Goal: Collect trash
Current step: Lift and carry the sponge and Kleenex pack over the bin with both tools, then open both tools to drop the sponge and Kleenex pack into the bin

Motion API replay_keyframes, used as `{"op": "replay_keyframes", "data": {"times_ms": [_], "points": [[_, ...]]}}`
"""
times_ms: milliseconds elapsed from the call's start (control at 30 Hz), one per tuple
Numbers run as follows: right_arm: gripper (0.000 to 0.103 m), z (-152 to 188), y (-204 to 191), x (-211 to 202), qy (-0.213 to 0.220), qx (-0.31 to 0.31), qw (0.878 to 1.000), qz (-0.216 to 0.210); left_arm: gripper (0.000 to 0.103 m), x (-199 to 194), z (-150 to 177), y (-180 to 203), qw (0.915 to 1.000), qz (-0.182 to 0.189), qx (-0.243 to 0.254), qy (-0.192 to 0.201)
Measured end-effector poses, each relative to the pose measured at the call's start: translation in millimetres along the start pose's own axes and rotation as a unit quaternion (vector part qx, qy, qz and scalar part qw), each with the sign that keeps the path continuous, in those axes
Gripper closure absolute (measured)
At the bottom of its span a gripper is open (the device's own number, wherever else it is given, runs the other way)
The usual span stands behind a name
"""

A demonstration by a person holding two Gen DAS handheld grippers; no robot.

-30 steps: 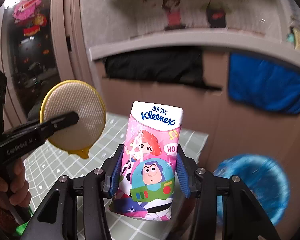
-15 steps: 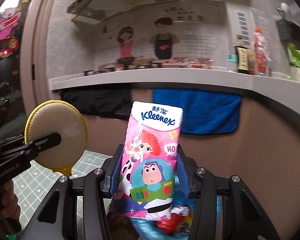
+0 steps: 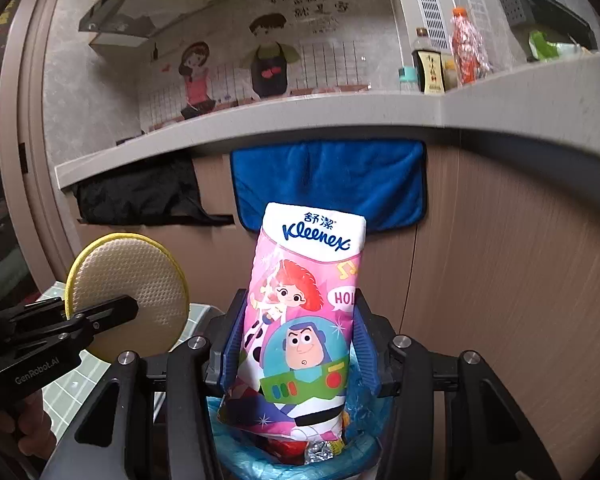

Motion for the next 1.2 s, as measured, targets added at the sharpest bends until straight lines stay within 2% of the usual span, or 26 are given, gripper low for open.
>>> {"op": "replay_keyframes", "data": {"times_ms": [533,833,1033,1200], "points": [[0.058,44.4,19.9,49.2,-0.059,0.026,0.998,0.002,0.089,65.0,44.3,-13.2,0.9968,0.003,-0.021,-0.077],[0.058,67.2,28.4,70.6,-0.091,0.042,0.995,0.003,0.089,90.9,57.7,-15.1,0.9945,0.010,-0.028,-0.101],[0.058,79.8,28.5,81.3,-0.112,0.048,0.993,0.001,0.089,99.1,63.2,-22.1,0.9918,0.021,-0.052,-0.115],[0.052,85.5,28.6,87.7,-0.130,0.061,0.990,-0.009,0.087,100.0,63.3,-25.2,0.9898,0.033,-0.068,-0.121]]}}
Point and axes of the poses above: each gripper's, at about its wrist camera, not at the fingertips, and x roughly the way its jaws point, y to its right, z to its underside, the point moved 2 cm from there along x, roughly the way its jaws point, and after that the axes turned 10 degrees about y, right-handed, at the moved point
